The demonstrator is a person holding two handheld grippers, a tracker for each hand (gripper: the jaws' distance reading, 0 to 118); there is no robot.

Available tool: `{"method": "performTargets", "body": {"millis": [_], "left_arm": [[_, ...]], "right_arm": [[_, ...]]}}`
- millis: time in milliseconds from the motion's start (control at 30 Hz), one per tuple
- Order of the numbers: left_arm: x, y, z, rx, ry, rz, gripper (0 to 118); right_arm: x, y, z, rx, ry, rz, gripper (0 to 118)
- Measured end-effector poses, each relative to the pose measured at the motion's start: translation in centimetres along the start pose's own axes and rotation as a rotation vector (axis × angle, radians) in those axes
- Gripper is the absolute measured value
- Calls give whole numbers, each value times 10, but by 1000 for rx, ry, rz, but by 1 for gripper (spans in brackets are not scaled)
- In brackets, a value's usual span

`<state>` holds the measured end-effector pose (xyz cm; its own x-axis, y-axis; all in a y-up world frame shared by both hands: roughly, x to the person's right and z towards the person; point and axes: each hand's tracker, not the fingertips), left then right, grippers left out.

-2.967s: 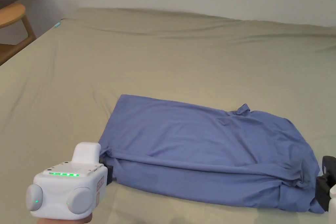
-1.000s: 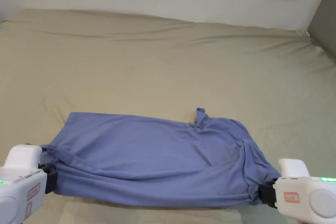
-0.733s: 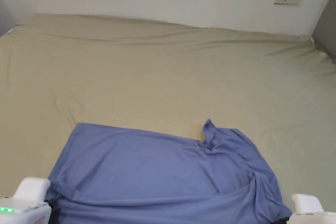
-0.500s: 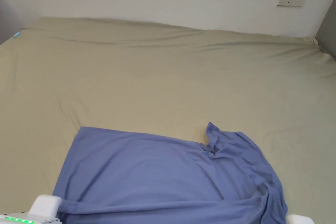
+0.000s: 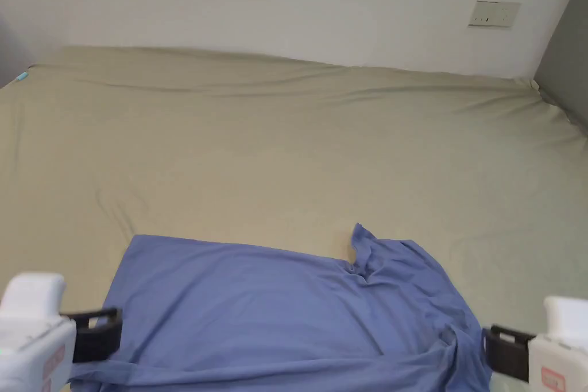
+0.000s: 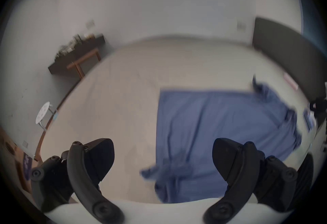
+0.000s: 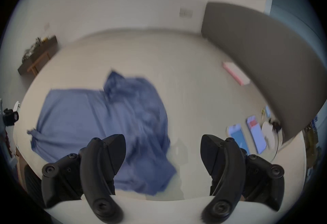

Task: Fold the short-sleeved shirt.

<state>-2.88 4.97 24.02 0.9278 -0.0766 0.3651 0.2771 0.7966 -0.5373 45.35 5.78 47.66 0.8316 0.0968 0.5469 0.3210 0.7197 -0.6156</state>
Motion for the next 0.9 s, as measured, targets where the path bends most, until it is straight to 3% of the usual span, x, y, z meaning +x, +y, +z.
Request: {"method": "performTargets", "body": {"millis": [200,367,433,467,500,533,567,633,900], "left_arm": [[28,71,68,423,10,40,112],[62,93,105,615,37,-21,106],[77,94,109,632,38,-41,82],[83,94,110,635,50,-54,63],[89,93,110,655,78,-69,31],[93,92,108,665,98,-88,11],[95,91,105,660,84,-106,2],[98,90,100,632,62,-125,0],[98,79,41,461,24,-142,0]], "right_arm": [[-40,63,80,408,25,77,93],[-84,81,120,622,47,148,92],[-101,82,127,664,79,167,79],[-109,83,127,666,80,185,63],[-116,83,126,661,74,202,26],[-123,82,123,667,39,219,2],[-129,79,119,673,62,220,2],[-138,77,108,617,101,275,2],[-137,66,65,538,84,278,2]]}}
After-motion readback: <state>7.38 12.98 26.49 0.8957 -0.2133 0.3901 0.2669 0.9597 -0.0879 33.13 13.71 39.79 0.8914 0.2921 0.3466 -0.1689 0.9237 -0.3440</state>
